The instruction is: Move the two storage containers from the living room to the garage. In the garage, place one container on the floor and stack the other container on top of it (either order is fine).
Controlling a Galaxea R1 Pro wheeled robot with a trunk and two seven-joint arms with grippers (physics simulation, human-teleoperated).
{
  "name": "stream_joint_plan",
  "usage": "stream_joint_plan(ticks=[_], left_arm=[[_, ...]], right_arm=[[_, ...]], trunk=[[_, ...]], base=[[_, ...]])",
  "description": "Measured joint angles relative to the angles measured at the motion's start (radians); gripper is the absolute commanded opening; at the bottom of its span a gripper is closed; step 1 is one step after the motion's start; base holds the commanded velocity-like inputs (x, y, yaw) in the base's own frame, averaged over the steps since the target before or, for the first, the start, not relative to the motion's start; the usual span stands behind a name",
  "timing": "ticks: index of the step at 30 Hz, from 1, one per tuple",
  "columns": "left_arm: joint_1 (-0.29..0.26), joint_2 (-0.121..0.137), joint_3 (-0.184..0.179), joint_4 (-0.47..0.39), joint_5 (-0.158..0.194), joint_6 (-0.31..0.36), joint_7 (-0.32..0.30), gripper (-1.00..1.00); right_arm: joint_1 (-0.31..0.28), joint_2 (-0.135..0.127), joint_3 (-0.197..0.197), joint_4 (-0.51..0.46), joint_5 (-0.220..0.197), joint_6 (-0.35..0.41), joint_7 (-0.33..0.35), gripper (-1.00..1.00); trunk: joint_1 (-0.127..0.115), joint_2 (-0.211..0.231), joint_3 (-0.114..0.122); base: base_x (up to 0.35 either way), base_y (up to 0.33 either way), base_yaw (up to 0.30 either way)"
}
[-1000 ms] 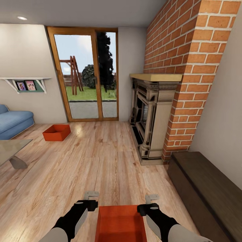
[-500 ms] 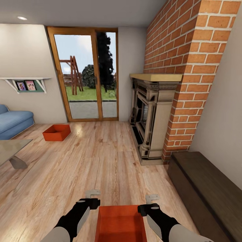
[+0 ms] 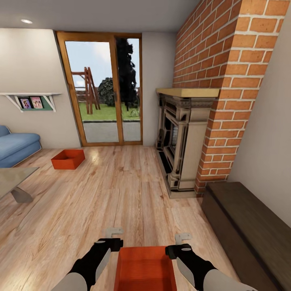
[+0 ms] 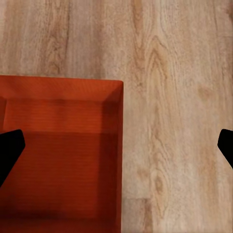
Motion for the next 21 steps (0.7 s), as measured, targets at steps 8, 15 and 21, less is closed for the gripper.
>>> stream_joint_plan(ticks=[8, 15, 21], left_arm=[[0.000, 0.001, -0.003, 0.004, -0.002, 0.000, 0.002, 1.00], [0.000, 0.005, -0.005, 0.005, 0.001, 0.000, 0.000, 1.00], [0.000, 0.005, -0.005, 0.006, 0.001, 0.000, 0.002, 1.00]], right_arm=[[0.000, 0.000, 0.000, -0.001, 0.000, 0.000, 0.017, 1.00], [0.000, 0.000, 0.001, 0.000, 0.002, 0.003, 0.028, 1.00], [0.000, 0.001, 0.001, 0.000, 0.007, 0.002, 0.026, 1.00]], trunk=[[0.031, -0.056, -0.025], [0.058, -0.105, -0.047], [0.081, -0.147, -0.066]], base=[[0.000, 0.000, 0.000], [0.000, 0.000, 0.000], [0.000, 0.000, 0.000]])
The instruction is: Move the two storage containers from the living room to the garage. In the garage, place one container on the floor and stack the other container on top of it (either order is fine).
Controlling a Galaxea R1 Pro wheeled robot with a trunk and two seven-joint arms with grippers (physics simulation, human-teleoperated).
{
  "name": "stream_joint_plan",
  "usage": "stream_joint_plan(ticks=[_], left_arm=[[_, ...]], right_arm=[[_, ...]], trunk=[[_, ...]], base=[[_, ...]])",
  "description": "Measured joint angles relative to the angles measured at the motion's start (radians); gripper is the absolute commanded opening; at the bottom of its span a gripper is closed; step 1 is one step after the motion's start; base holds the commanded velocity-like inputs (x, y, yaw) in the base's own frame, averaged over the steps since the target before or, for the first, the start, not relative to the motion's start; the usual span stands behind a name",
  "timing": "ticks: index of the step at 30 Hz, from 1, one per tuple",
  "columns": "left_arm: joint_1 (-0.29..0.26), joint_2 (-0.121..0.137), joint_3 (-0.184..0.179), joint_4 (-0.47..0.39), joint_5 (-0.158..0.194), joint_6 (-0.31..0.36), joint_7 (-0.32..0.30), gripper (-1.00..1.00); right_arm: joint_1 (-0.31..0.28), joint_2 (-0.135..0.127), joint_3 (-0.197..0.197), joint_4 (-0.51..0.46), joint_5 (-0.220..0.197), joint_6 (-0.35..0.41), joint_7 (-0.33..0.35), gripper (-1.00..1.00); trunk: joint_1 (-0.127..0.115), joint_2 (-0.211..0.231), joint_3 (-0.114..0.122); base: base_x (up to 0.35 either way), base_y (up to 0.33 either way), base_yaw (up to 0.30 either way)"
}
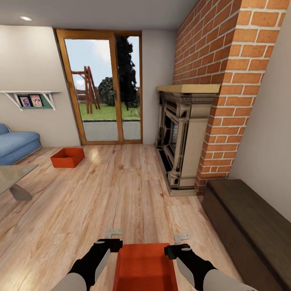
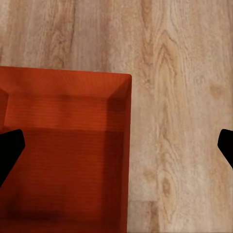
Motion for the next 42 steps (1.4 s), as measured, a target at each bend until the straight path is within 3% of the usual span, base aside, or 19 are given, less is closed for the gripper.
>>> stream_joint_plan(ticks=[10, 30, 42], left_arm=[[0.000, 0.000, 0.000, 0.000, 0.000, 0.000, 0.001, 1.00], [0.000, 0.000, 0.007, 0.020, 0.004, -0.002, 0.001, 1.00], [-0.001, -0.001, 0.006, 0.019, 0.003, -0.003, 0.001, 1.00]], right_arm=[[0.000, 0.003, 0.000, -0.013, 0.000, 0.038, -0.031, 1.00], [0.000, 0.001, 0.000, -0.017, 0.000, 0.034, -0.074, 1.00], [0.000, 0.005, -0.001, -0.017, -0.001, 0.027, -0.078, 1.00]], trunk=[[0.038, -0.070, -0.036], [0.115, -0.210, -0.108], [0.161, -0.294, -0.164]], base=[[0.000, 0.000, 0.000], [0.000, 0.000, 0.000], [0.000, 0.000, 0.000]])
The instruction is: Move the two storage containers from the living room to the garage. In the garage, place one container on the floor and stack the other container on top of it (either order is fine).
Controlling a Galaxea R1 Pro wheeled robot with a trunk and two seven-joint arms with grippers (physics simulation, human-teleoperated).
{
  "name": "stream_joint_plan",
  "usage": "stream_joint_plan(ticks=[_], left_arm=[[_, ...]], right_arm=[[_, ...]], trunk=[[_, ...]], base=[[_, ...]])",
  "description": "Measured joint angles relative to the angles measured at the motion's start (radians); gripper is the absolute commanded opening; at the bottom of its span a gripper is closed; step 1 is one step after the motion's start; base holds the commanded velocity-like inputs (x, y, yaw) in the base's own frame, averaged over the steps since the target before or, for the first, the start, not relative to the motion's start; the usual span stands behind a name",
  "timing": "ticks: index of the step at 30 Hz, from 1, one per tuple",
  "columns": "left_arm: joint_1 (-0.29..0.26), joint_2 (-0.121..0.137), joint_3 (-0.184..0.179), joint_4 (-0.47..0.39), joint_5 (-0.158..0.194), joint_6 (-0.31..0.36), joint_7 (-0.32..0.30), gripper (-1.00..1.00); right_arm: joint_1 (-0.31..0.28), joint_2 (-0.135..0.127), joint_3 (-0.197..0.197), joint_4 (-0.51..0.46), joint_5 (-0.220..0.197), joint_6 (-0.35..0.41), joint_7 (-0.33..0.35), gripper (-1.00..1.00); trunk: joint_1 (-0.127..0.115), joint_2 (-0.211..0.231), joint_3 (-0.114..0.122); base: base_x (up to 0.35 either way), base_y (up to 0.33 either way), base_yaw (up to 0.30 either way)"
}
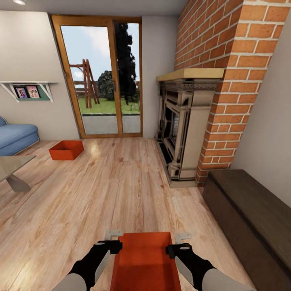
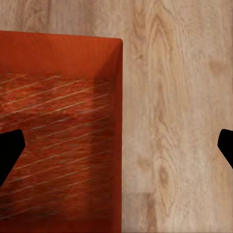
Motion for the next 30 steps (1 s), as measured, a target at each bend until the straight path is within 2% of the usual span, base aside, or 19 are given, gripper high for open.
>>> stream_joint_plan(ticks=[30], left_arm=[[0.000, 0.002, -0.002, 0.000, 0.000, 0.001, 0.000, 1.00]], right_arm=[[0.000, -0.004, -0.001, 0.000, 0.000, -0.003, 0.001, 1.00]], trunk=[[0.115, -0.210, -0.142]], base=[[0.000, 0.000, 0.000]])
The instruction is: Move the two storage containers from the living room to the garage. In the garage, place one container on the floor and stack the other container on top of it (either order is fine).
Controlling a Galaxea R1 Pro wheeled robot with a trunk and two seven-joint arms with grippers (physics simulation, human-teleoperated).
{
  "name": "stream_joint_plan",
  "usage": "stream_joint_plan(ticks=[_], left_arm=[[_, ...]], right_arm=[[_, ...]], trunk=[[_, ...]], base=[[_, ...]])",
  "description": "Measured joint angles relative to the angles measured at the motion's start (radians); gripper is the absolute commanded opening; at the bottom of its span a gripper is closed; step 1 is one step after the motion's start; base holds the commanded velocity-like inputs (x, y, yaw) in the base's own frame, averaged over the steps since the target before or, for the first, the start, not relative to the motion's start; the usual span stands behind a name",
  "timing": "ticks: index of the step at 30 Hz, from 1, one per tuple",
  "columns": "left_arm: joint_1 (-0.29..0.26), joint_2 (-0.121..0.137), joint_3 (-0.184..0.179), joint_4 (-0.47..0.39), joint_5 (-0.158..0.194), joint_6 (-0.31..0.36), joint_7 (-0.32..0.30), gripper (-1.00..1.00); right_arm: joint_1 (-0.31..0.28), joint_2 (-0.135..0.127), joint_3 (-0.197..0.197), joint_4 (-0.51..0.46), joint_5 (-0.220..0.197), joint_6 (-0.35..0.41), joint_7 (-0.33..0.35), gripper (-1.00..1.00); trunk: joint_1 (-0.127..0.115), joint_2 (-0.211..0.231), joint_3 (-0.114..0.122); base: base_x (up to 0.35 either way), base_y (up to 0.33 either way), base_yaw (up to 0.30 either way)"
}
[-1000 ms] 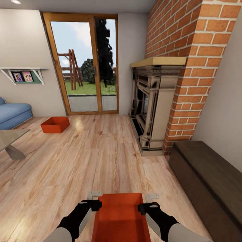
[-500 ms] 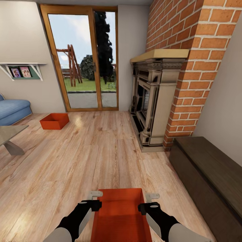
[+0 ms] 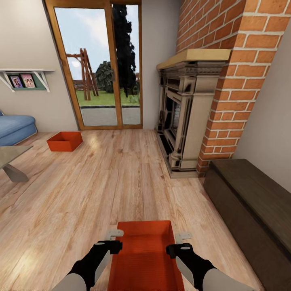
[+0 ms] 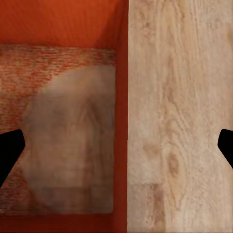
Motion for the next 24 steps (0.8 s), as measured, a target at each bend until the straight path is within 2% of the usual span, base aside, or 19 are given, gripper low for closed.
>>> stream_joint_plan(ticks=[24], left_arm=[[0.000, 0.001, 0.001, -0.001, 0.000, 0.000, 0.000, 1.00]], right_arm=[[0.000, -0.001, 0.000, 0.000, 0.000, -0.002, -0.001, 1.00]], trunk=[[0.092, -0.168, -0.114]], base=[[0.000, 0.000, 0.000]])
